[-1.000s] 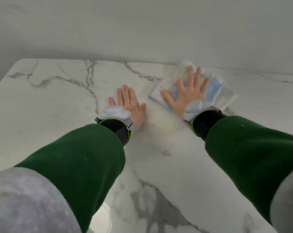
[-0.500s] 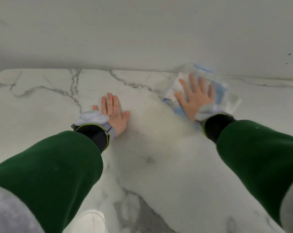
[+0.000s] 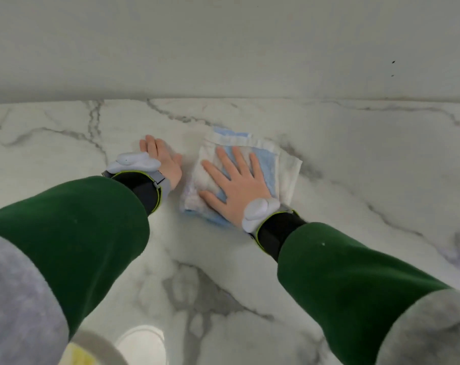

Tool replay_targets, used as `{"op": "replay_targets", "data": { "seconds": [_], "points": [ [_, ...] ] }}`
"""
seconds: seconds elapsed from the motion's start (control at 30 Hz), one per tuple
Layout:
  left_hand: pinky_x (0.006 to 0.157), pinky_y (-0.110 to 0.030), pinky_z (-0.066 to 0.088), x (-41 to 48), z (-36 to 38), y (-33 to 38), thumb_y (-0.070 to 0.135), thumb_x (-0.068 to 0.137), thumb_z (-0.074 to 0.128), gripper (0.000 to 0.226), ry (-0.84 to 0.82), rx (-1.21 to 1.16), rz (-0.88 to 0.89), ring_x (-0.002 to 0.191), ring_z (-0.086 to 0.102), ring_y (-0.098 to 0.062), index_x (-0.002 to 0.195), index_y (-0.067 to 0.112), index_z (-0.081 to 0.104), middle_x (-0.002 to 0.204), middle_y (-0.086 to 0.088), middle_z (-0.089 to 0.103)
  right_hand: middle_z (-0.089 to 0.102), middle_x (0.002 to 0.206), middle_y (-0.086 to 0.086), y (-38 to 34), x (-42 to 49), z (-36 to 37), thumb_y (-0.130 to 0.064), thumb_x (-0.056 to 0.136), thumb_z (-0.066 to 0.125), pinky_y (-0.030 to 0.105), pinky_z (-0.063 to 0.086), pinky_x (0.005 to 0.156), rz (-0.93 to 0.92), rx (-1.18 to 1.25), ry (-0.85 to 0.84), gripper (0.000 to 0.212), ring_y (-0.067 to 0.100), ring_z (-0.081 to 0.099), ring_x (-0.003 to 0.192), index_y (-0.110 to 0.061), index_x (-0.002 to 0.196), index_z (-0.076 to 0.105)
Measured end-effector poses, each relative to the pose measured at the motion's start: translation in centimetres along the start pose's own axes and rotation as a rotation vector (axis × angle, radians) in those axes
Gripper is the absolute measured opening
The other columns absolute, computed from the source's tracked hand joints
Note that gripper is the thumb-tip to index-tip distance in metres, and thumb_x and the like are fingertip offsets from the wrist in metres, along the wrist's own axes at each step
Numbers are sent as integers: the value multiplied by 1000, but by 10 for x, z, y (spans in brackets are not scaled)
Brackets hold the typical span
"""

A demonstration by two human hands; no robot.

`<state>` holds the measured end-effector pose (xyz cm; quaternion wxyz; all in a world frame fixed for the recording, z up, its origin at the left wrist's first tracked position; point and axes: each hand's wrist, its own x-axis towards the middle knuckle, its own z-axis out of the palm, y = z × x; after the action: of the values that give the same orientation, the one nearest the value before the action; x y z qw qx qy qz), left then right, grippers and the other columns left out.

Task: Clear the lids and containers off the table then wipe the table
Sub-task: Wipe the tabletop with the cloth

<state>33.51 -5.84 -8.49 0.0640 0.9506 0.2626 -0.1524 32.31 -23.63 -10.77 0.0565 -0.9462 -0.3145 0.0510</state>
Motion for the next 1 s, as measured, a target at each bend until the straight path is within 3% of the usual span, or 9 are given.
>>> {"op": "replay_targets", "data": {
  "seconds": [0.13,0.23,0.33,0.43,0.53,0.63,0.73,0.83,1.0],
  "points": [
    [121,-45,1,-33,10,39,28,104,24,58,49,-34,88,149,-6,-28,152,4,1,161,-12,-8,-1,161,0,76,-34,-5,-61,93,22,52,-3,118,316,8,54,65,30,-4,147,-34,151,9],
    [120,-48,-3,-56,26,77,33,103,24,60,-46,-83,213,149,-10,-26,152,9,2,161,-8,-12,-8,160,2,126,-61,-11,-61,93,15,55,-6,117,566,46,13,65,31,-11,147,-34,151,0],
    [118,-49,-10,-75,44,101,43,101,18,64,-152,-153,244,149,-15,-24,153,12,-3,160,-5,-17,-8,160,6,128,-74,-9,-58,94,15,58,-6,116,734,44,28,66,33,-10,146,-30,151,-1],
    [118,-43,-14,-79,53,103,46,100,13,63,-176,-235,203,148,-17,-19,153,17,-7,160,-1,-18,-2,160,11,80,-81,-1,-55,94,19,60,-9,114,584,6,73,66,39,-7,146,-27,152,6],
    [119,-41,-14,-76,50,102,50,99,11,63,-181,-276,162,148,-16,-16,153,20,-7,160,3,-16,-1,160,8,39,-90,6,-57,88,2,57,-12,114,278,-31,14,70,36,-8,146,-28,151,4],
    [121,-41,-11,-80,47,105,50,100,13,62,-201,-334,130,149,-12,-15,153,22,-2,161,4,-11,1,161,3,67,-101,2,-62,89,10,54,-9,117,121,-18,-15,68,30,-7,147,-33,151,6],
    [120,-43,-13,-85,44,102,47,101,10,61,-157,-291,177,149,-12,-18,154,18,2,161,-1,-9,1,161,1,126,-116,-6,-61,92,22,54,-3,117,294,0,29,65,30,-5,148,-35,150,10],
    [119,-45,-15,-88,42,102,44,102,8,61,-128,-213,212,149,-15,-21,153,13,-3,160,-6,-14,-5,160,2,176,-127,-18,-59,94,22,55,-3,117,532,26,21,65,31,-8,147,-33,151,5],
    [118,-45,-17,-87,42,102,44,102,8,62,-139,-217,221,148,-18,-22,153,12,-5,159,-8,-17,-11,160,8,172,-109,-23,-54,96,16,59,-6,115,831,59,5,65,34,-13,146,-27,152,-3]
  ]
}}
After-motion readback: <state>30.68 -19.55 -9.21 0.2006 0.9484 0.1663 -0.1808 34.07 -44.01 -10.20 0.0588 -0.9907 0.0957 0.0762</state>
